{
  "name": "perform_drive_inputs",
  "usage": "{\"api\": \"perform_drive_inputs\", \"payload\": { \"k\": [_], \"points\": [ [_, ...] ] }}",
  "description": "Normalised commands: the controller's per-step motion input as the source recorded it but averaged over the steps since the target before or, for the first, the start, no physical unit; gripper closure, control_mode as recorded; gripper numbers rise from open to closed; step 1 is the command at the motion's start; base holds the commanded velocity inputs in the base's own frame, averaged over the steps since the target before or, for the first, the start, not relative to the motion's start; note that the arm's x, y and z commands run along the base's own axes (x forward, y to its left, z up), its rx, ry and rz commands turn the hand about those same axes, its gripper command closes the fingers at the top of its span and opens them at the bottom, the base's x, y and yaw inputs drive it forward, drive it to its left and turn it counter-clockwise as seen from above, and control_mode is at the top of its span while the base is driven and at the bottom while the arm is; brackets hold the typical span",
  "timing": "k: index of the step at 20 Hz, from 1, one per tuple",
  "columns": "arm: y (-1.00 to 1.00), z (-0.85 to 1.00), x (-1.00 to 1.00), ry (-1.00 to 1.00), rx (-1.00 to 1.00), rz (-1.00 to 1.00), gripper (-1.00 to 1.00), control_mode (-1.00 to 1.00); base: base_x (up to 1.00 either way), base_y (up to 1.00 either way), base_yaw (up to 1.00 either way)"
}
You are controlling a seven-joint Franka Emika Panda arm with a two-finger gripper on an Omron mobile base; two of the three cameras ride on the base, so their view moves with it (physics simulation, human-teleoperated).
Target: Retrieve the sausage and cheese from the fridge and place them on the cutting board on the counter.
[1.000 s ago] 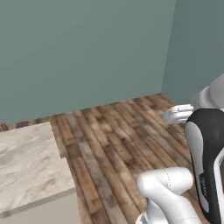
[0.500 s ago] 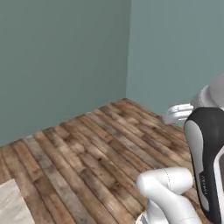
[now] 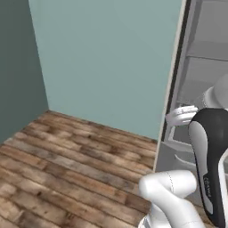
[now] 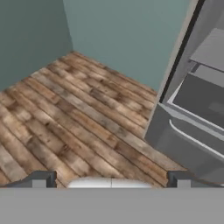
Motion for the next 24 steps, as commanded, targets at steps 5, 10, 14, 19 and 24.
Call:
{"api": "perform_drive_inputs", "payload": {
  "k": [5, 10, 14, 19, 24],
  "points": [
    [0.00, 0.00, 0.00, 0.00, 0.00, 0.00, -1.00, 1.00, 0.23, -0.55, -0.72],
    [0.00, 0.00, 0.00, 0.00, 0.00, 0.00, -1.00, 1.00, 0.71, -0.33, -0.53],
    [0.00, 0.00, 0.00, 0.00, 0.00, 0.00, -1.00, 1.00, 0.40, -0.20, -0.41],
    [0.00, 0.00, 0.00, 0.00, 0.00, 0.00, -1.00, 1.00, 0.31, -0.29, -0.40],
    [0.00, 0.00, 0.00, 0.00, 0.00, 0.00, -1.00, 1.00, 0.34, -0.15, -0.38]
  ]
}}
